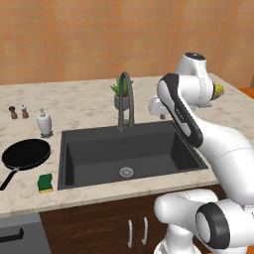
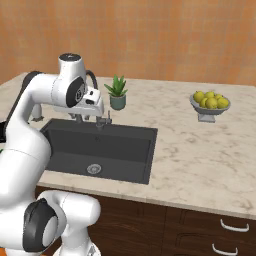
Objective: Pick the pan and sponge and place them into the sink. Then turn on the water.
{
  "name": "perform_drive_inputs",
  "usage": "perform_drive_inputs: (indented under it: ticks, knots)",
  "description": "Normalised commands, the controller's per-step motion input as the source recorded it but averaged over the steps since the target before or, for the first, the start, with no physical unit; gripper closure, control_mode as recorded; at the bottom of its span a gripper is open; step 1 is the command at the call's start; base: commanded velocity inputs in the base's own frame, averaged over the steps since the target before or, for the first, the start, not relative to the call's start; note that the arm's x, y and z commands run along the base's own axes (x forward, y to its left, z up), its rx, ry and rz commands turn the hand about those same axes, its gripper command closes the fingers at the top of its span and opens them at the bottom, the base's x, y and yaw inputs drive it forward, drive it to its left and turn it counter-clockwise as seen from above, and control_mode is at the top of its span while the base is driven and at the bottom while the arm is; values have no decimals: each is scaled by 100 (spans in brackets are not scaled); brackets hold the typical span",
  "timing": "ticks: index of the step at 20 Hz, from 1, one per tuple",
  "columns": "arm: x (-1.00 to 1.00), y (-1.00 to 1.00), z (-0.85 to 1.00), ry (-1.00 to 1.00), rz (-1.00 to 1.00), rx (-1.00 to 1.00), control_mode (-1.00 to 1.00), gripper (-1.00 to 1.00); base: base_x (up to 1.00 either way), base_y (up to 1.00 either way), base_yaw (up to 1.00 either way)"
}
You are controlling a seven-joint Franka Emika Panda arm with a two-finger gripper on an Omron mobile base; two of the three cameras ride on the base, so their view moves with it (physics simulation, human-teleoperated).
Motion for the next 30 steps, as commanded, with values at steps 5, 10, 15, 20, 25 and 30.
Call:
perform_drive_inputs:
  ticks: [5, 10, 15, 20, 25, 30]
  knots:
    - [-24, 18, 0, -4, 0, -2, -100, -100, 0, 0, 0]
    - [-44, 90, -5, -4, -1, -2, -100, -100, 0, 0, 0]
    - [-18, 100, -14, 0, -5, 0, -100, -100, 0, 0, 0]
    - [1, 100, -12, 6, -5, 0, -100, -100, 0, 0, 0]
    - [19, 100, -17, 25, 0, 0, -100, -100, 0, 0, 0]
    - [27, 100, -24, 41, 0, -1, -100, -100, 0, 0, 0]
